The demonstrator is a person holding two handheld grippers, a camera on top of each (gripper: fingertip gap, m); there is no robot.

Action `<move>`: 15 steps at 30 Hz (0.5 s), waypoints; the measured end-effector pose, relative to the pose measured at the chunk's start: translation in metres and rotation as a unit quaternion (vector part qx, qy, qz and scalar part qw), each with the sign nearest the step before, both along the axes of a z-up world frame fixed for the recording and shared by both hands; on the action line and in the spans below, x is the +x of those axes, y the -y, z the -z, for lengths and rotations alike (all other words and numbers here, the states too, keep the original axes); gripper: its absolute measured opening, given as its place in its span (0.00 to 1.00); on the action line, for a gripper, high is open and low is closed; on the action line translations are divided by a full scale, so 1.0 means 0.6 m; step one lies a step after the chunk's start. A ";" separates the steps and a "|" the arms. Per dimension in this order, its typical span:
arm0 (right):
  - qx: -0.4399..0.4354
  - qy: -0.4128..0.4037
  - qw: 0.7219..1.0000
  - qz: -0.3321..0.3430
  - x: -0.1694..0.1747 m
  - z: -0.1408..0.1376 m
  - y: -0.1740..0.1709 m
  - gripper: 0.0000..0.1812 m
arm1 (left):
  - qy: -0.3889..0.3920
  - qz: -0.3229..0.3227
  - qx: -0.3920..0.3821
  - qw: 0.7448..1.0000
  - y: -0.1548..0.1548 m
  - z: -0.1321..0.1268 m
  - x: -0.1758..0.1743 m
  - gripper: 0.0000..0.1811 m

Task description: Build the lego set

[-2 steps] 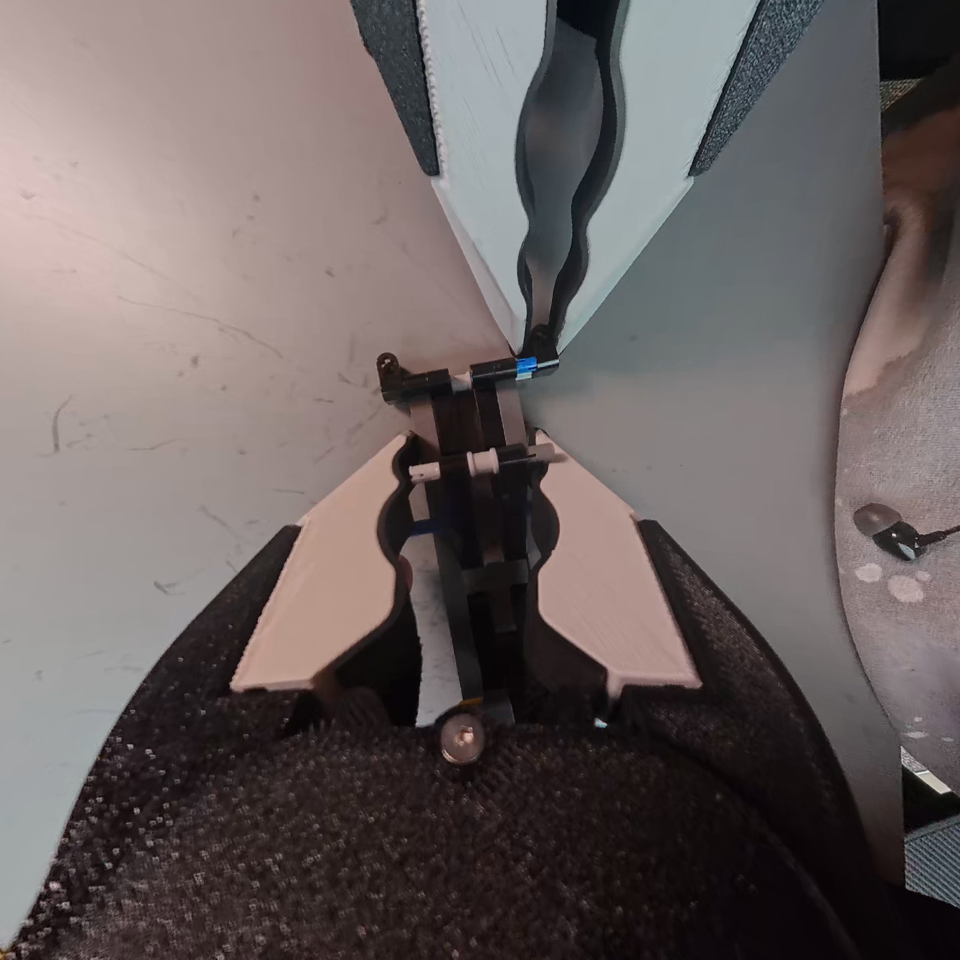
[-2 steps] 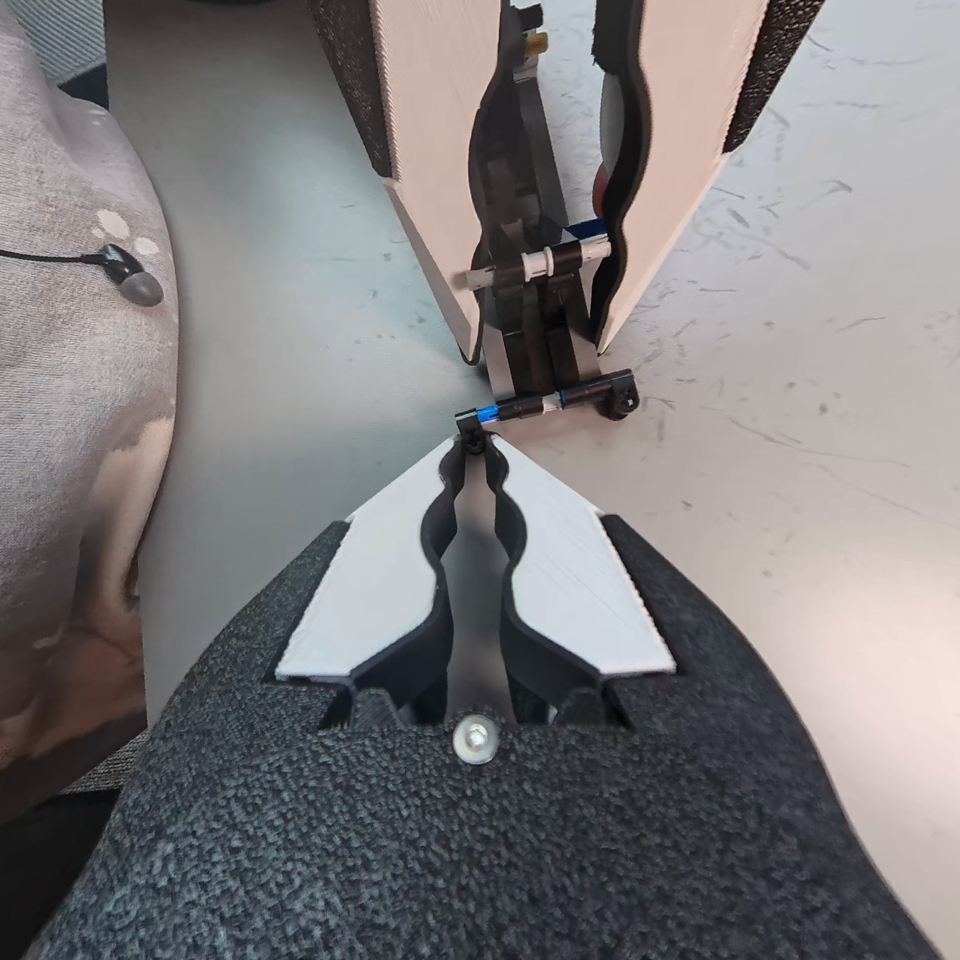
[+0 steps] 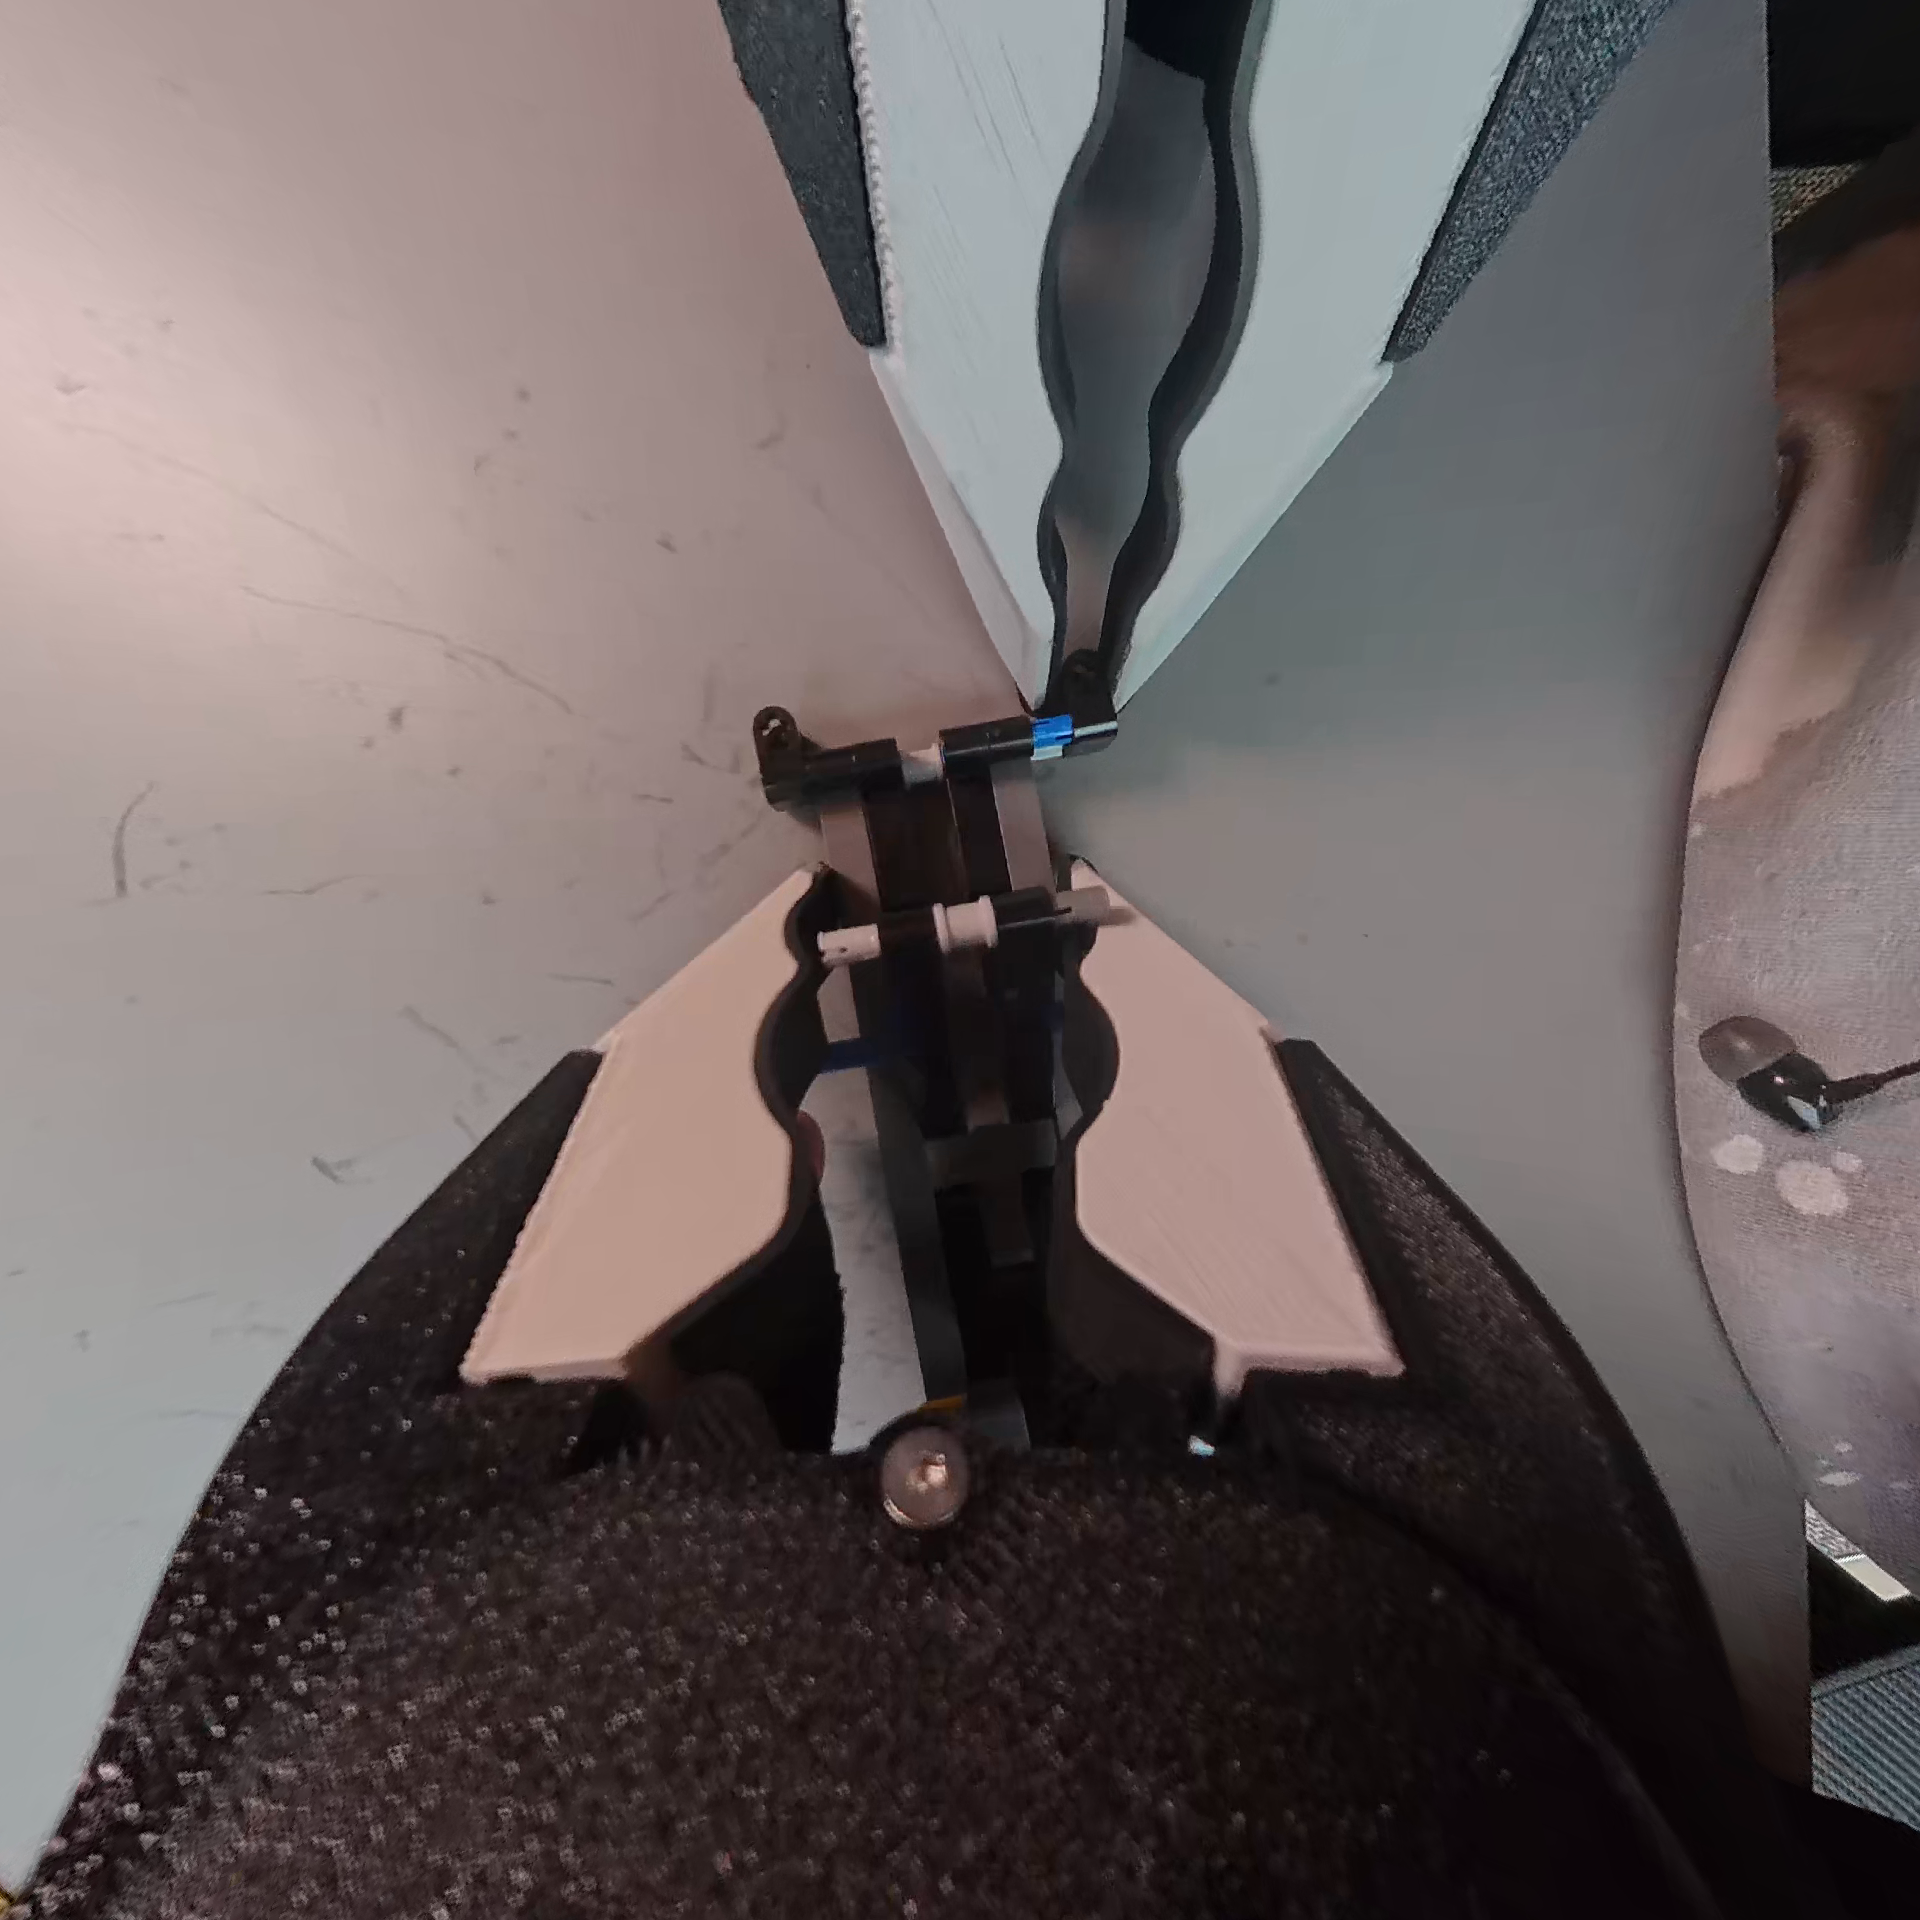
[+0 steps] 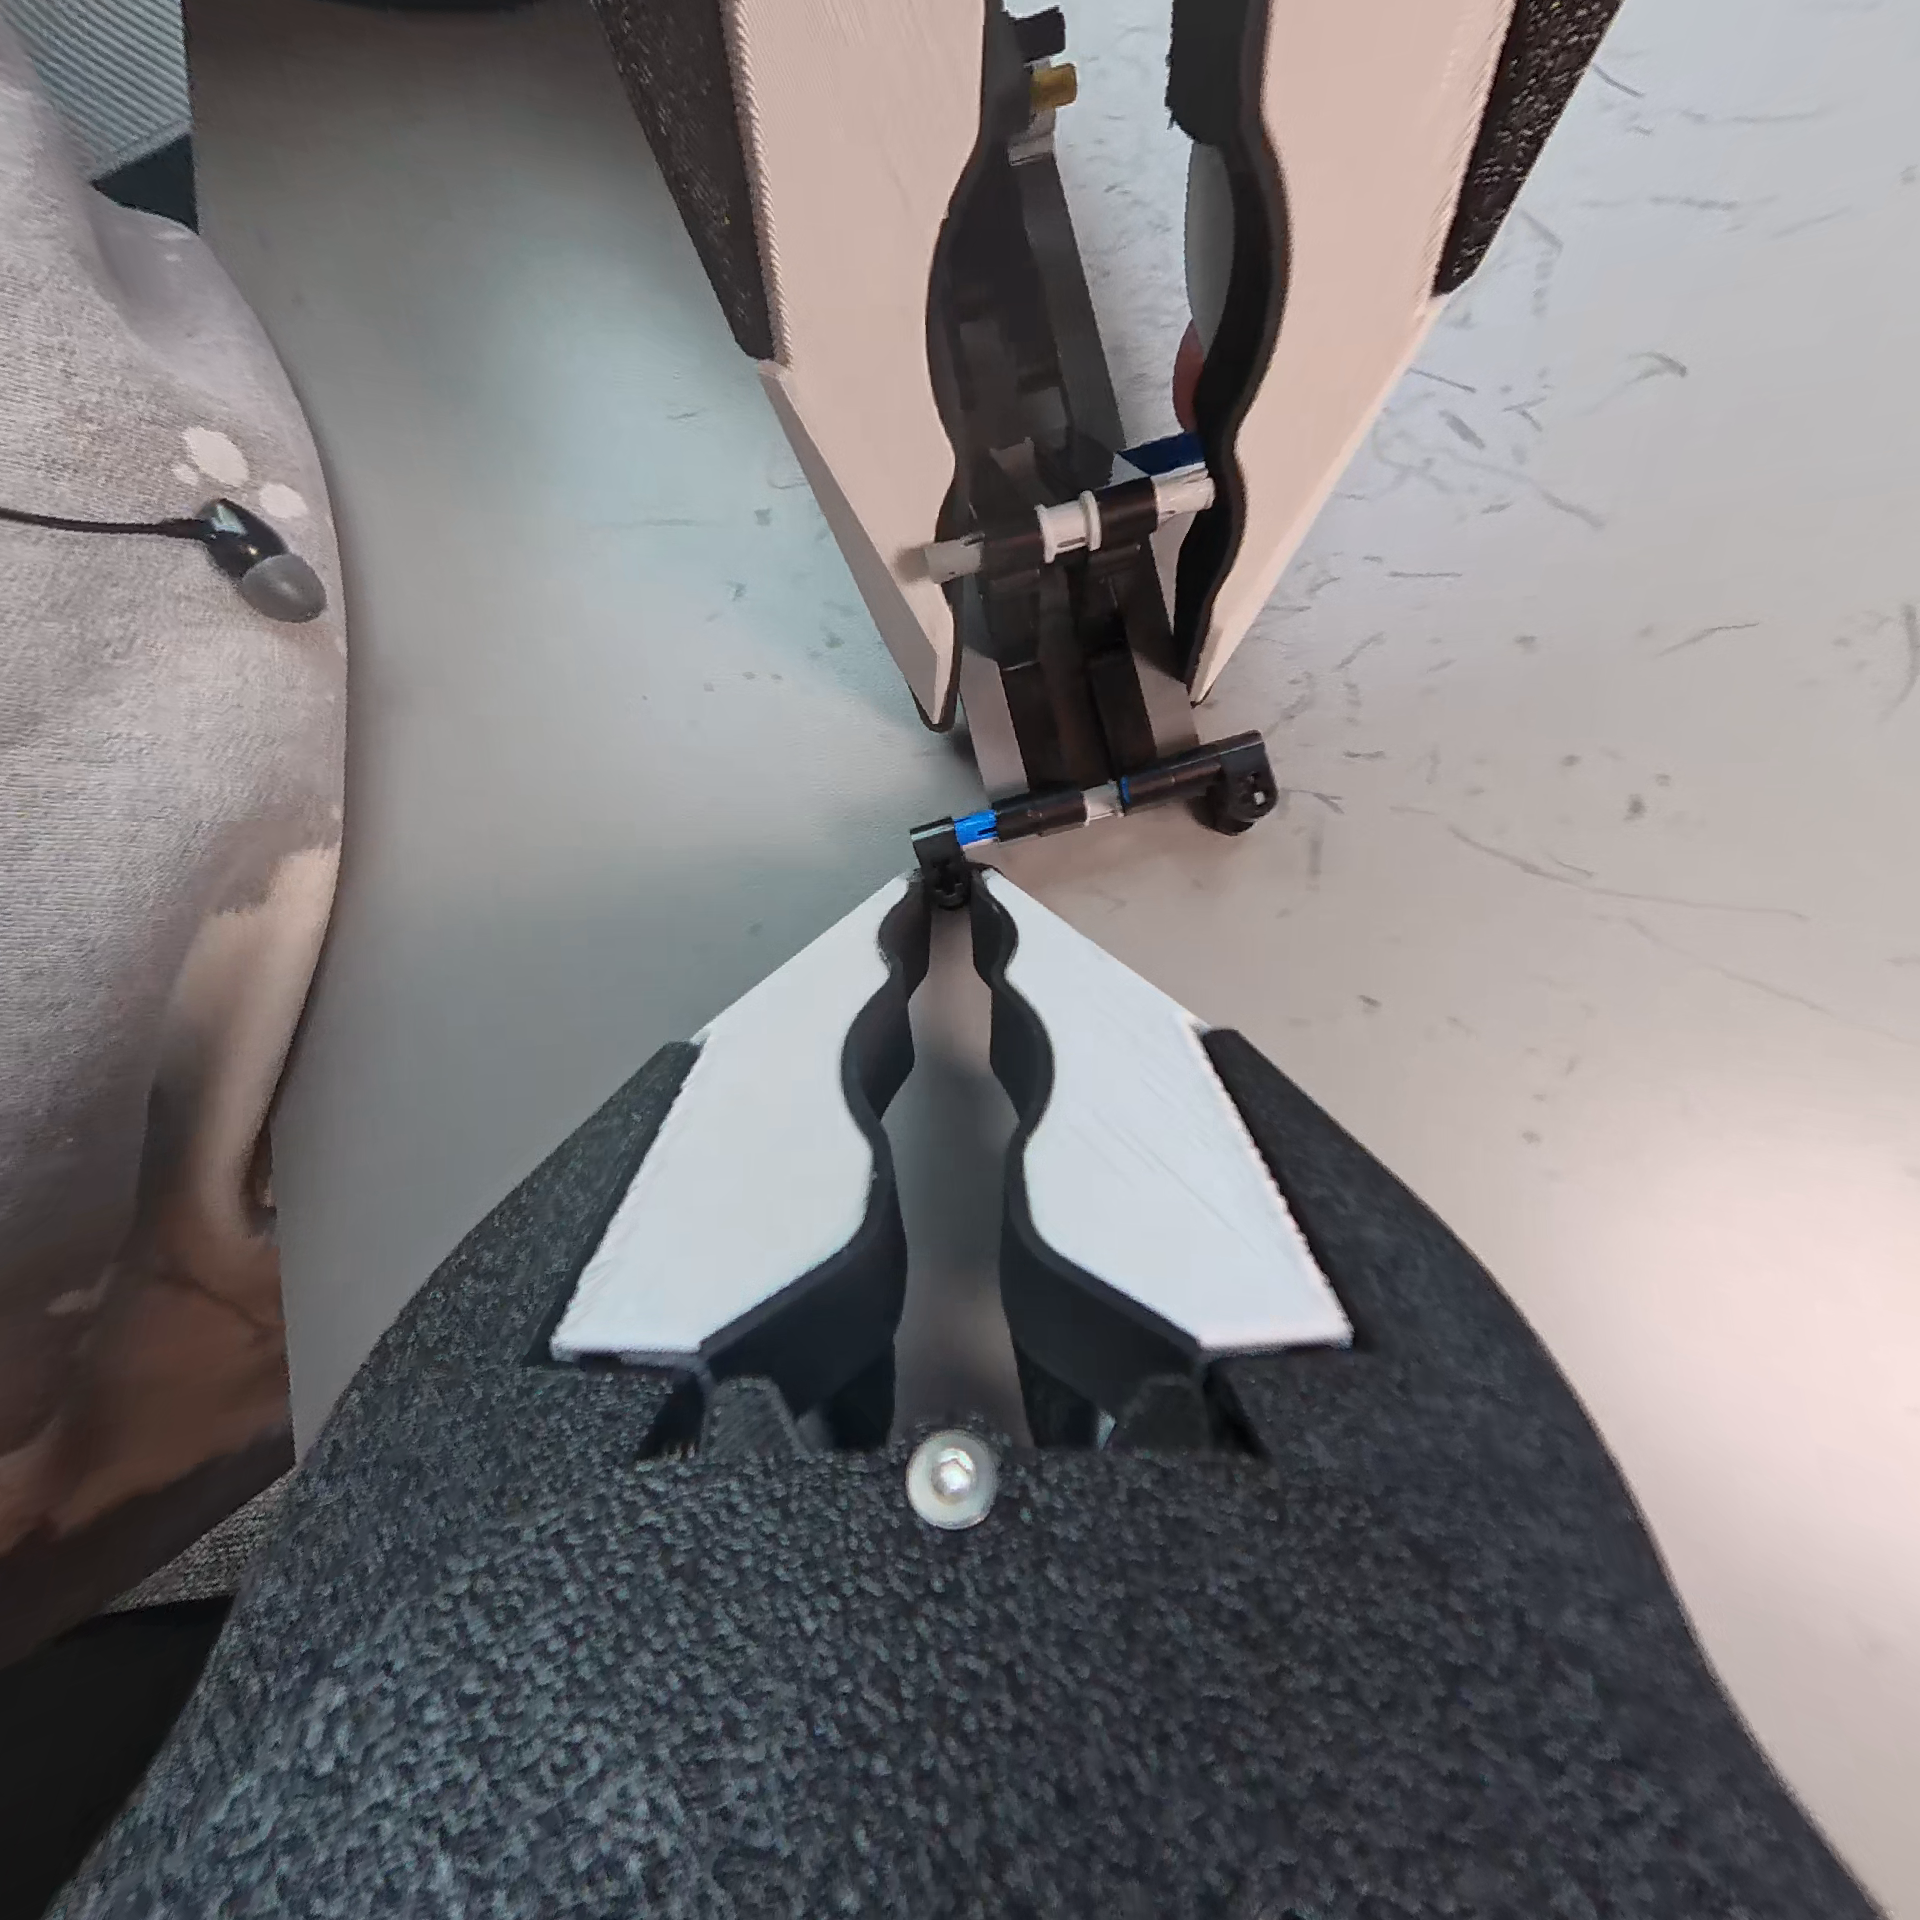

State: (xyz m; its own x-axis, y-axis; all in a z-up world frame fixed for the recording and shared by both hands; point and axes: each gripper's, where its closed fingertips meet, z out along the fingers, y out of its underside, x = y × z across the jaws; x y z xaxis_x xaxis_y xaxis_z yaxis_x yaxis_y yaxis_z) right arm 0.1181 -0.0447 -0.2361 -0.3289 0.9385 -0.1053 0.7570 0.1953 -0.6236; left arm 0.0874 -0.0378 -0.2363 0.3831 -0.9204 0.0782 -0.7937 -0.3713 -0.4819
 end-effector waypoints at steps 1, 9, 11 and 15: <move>0.003 -0.002 1.000 0.007 -0.001 0.000 -0.001 0.04 | -0.002 -0.004 0.002 1.000 -0.001 0.000 -0.001 0.24; 0.013 -0.012 1.000 0.025 -0.004 0.000 -0.001 0.04 | -0.005 -0.013 0.003 1.000 0.000 0.000 -0.003 0.24; 0.009 -0.010 1.000 0.023 -0.005 0.000 0.000 0.04 | -0.003 -0.013 0.002 1.000 0.000 0.000 -0.003 0.24; -0.020 -0.006 1.000 0.022 -0.006 -0.001 0.005 0.04 | -0.002 -0.010 0.001 1.000 0.003 -0.001 -0.004 0.24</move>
